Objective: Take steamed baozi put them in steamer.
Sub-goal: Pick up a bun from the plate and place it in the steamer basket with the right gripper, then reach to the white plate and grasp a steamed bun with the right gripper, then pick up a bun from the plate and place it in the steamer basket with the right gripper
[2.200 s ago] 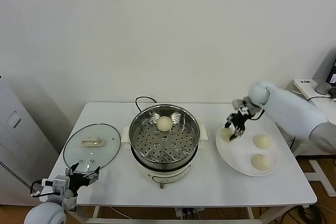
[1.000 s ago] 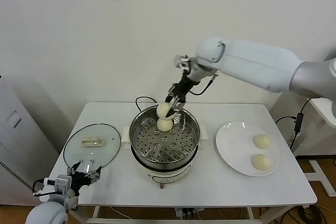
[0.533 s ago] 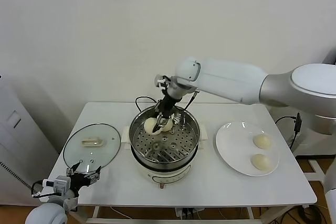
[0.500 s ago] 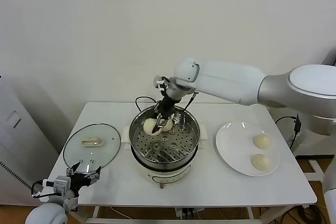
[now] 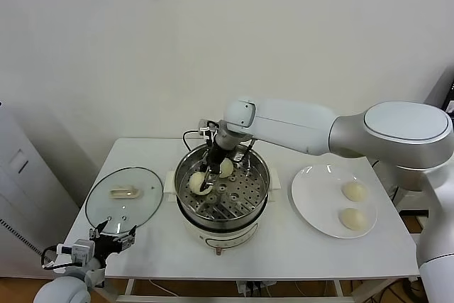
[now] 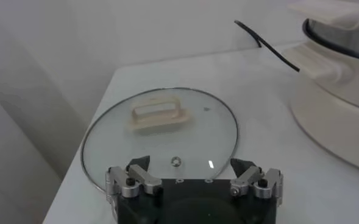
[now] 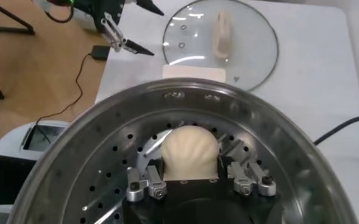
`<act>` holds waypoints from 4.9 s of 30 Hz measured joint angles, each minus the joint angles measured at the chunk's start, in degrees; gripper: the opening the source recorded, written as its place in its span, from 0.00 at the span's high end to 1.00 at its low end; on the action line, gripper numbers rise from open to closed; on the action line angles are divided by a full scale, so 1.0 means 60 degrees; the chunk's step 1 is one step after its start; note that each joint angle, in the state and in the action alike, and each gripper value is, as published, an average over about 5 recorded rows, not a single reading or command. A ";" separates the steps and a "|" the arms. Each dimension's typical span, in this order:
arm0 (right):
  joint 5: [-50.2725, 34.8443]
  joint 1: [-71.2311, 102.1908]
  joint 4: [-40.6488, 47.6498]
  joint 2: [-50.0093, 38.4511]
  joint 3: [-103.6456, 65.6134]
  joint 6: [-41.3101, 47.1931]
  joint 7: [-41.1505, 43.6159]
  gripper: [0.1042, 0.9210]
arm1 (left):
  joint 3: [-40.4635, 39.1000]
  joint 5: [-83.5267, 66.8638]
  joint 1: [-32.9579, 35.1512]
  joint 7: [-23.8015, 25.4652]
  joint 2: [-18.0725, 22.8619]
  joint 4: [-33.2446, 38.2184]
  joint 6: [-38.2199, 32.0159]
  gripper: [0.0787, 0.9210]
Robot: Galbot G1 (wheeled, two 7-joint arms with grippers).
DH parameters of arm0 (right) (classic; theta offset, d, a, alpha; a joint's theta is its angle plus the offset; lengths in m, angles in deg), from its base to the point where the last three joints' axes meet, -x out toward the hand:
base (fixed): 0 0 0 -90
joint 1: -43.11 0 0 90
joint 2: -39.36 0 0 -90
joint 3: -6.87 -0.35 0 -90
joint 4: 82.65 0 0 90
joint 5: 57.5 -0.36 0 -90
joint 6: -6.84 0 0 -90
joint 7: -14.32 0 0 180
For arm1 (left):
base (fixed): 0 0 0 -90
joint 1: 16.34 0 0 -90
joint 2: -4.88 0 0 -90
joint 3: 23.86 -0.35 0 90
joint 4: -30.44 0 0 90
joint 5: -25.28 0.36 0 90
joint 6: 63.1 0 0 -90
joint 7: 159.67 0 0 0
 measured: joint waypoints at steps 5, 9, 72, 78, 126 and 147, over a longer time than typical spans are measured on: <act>0.0230 -0.0001 0.0035 -0.0012 -0.0103 -0.0049 0.0004 0.22 | 0.0018 0.0001 0.0033 0.0000 0.0000 0.0007 -0.0003 0.12; 0.0407 -0.0142 -0.0026 -0.0125 -0.0203 -0.0132 0.0085 0.13 | 0.0045 0.0004 0.0077 0.0000 0.0001 0.0041 -0.0008 0.12; 0.8650 0.3948 -0.0549 -0.7605 -0.4652 -0.3863 0.2193 0.12 | 0.0090 0.0107 0.0230 -0.0037 0.0005 0.0509 0.0128 0.12; 0.8935 0.4481 -0.0334 -0.7526 -0.5075 -0.3911 0.2096 0.12 | 0.0079 0.0141 0.0249 -0.0034 0.0005 0.0498 0.0128 0.12; 0.6549 0.0180 -0.1435 -0.5244 -0.3378 -0.4689 0.2417 0.49 | -0.0120 0.0231 0.0230 -0.0054 -0.0094 0.0470 0.0161 0.12; 0.7511 -0.0214 -0.2609 -0.2055 -0.2843 -0.8762 0.2436 0.49 | -0.0126 0.0276 0.0289 -0.0043 -0.0157 0.0464 0.0095 0.12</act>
